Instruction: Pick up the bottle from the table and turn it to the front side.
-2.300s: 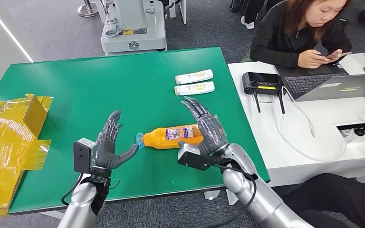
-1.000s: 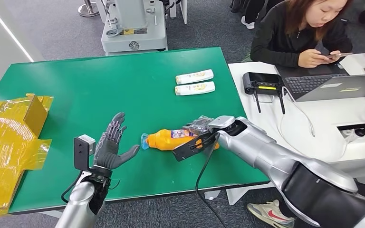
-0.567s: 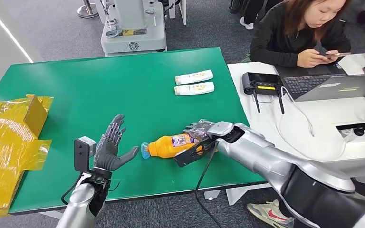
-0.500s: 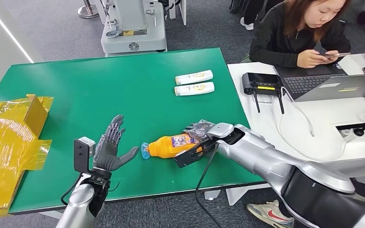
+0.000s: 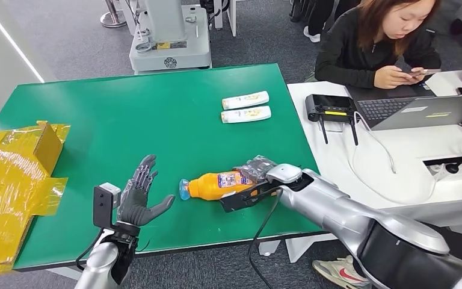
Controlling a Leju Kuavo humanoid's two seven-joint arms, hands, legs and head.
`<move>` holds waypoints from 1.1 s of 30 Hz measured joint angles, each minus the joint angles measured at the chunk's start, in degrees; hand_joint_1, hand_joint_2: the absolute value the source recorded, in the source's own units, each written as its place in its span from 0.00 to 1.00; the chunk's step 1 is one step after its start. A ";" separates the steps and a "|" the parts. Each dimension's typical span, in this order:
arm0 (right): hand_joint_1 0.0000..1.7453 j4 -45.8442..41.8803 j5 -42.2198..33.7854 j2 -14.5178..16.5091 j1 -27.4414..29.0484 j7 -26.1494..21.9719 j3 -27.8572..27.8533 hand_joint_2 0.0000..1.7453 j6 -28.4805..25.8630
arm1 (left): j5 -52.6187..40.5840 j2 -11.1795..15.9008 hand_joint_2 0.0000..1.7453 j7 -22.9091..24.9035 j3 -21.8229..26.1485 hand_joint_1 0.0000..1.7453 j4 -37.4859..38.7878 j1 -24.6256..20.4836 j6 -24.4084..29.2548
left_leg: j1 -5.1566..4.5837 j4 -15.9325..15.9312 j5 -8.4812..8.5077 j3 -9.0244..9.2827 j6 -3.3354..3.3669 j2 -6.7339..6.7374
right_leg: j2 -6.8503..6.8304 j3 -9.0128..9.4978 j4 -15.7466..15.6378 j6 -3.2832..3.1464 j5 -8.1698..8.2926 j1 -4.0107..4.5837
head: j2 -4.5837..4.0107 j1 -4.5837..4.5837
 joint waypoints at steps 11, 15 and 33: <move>1.00 -5.12 -8.70 -0.87 7.96 -4.28 -9.88 1.00 -8.99 | -1.45 0.38 1.00 -0.01 0.44 0.00 -2.68 2.49 0.45 | 0.08 0.00 -0.10 0.08 -0.08 0.04 | 0.13 0.10 -0.04 0.00 0.00 0.07 | 0.00 0.00; 1.00 -8.64 -13.23 -1.00 11.81 -9.07 -14.22 1.00 -11.39 | -2.17 0.52 1.00 0.10 0.45 0.00 -3.28 2.83 0.96 | 0.12 0.00 -0.13 0.04 -0.11 0.04 | 0.14 0.06 -0.04 -0.01 0.00 0.11 | 0.00 -0.01; 1.00 -23.41 -23.37 -0.86 27.91 -19.95 -26.65 1.00 -20.03 | 3.58 1.00 1.00 1.17 0.65 0.00 -3.70 3.05 -1.12 | 0.10 0.00 -0.11 -0.76 -0.11 -0.11 | -0.08 -0.65 -0.02 -0.04 -0.03 0.11 | 0.00 0.00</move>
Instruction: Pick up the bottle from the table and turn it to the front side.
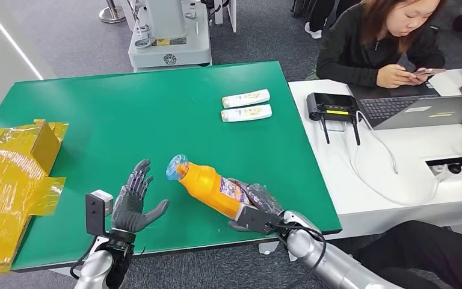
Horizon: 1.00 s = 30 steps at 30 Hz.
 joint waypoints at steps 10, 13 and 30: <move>1.00 -2.61 -4.01 1.91 -0.85 -4.75 -4.76 1.00 -4.05 | 9.51 0.74 1.00 6.27 0.64 0.00 0.02 -6.49 -11.24 | 0.00 0.01 0.14 -0.23 0.01 -0.02 | -0.05 -0.21 0.05 -0.01 0.03 0.00 | 0.00 0.00; 1.00 -3.18 -4.11 2.91 -2.66 -4.98 -5.27 1.00 -4.76 | 11.26 0.68 1.00 8.82 0.65 0.00 0.11 -10.37 -12.87 | 0.00 0.01 0.20 -0.24 -0.01 -0.03 | -0.05 -0.25 0.06 -0.03 0.06 0.00 | 0.00 -0.01; 1.00 1.56 0.31 10.05 -14.48 -3.93 -6.22 1.00 -7.50 | 11.67 -2.25 1.00 13.39 -2.75 0.00 5.90 -29.58 -5.65 | 0.00 0.04 0.23 -0.34 0.00 -0.02 | -0.02 -0.36 0.09 -0.02 0.08 0.00 | 0.00 0.00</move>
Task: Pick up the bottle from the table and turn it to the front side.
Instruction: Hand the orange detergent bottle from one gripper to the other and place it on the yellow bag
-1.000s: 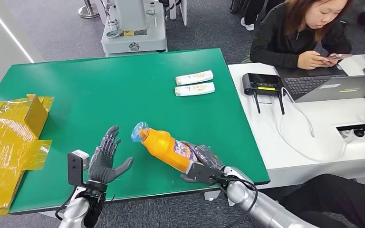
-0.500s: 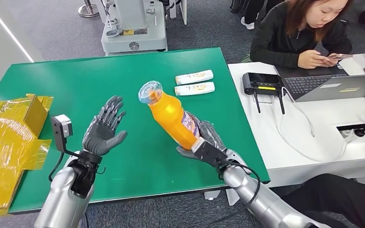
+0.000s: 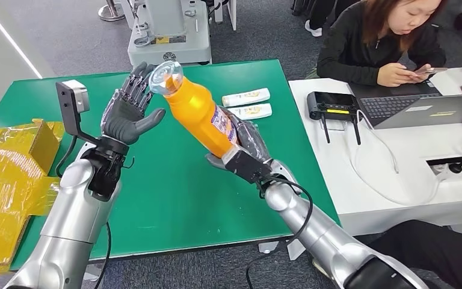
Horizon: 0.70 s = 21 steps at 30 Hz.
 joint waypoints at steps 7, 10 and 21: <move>1.00 6.61 4.11 2.15 -5.46 1.80 -0.66 1.00 -2.83 | 2.89 -1.02 1.00 0.62 -1.33 0.00 3.46 -2.29 -2.43 | 0.00 0.02 0.00 -0.03 0.00 -0.02 | -0.01 -0.03 0.01 0.00 0.00 0.00 | 0.00 -0.01; 1.00 9.22 4.63 2.15 -7.55 1.39 -1.71 1.00 -3.28 | 3.84 -1.05 1.00 1.03 -1.89 0.00 4.44 -2.48 -3.35 | 0.00 0.03 0.00 -0.04 0.00 -0.02 | 0.00 -0.04 0.01 0.00 0.00 0.00 | 0.00 0.01; 1.00 11.25 5.16 1.70 -8.74 -0.16 -8.28 1.00 -4.07 | 6.99 0.20 1.00 0.60 -2.15 0.00 9.30 -2.45 -5.31 | 0.00 0.03 0.00 -0.05 0.00 -0.01 | 0.01 -0.06 0.01 0.00 0.00 0.00 | 0.00 -0.01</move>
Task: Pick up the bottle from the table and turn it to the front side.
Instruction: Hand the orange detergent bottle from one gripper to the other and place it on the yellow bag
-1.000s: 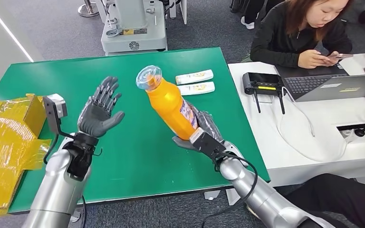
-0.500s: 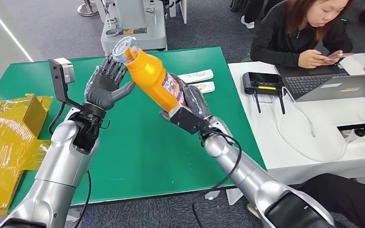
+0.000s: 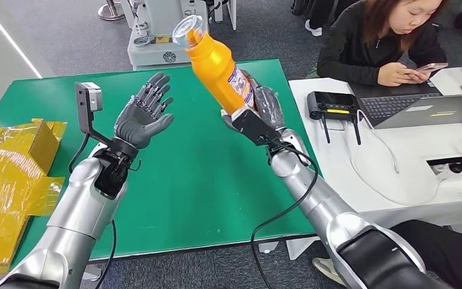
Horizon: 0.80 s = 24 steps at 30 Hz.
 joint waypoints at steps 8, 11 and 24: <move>1.00 0.03 -0.11 1.22 1.66 -1.56 -1.27 1.00 0.70 | -1.52 -0.47 1.00 -2.47 -0.22 0.00 1.14 -0.69 2.19 | 0.01 0.00 0.00 -0.03 0.00 0.00 | 0.00 -0.03 0.01 0.00 0.00 0.00 | 0.00 0.00; 1.00 0.29 -0.01 3.11 1.76 -1.38 -1.21 1.00 1.16 | -0.05 -1.91 1.00 -2.20 -0.26 0.00 1.19 -1.73 3.02 | 0.01 0.00 0.00 -0.04 0.00 -0.01 | 0.00 -0.03 0.02 0.00 0.00 0.01 | 0.00 0.00; 1.00 3.27 1.60 9.33 0.51 0.58 -0.26 1.00 1.81 | 2.59 -6.23 1.00 0.48 -0.26 0.00 1.17 -4.30 4.30 | 0.00 0.00 0.00 -0.06 0.00 -0.01 | -0.01 -0.03 0.02 0.00 0.00 0.01 | 0.00 0.00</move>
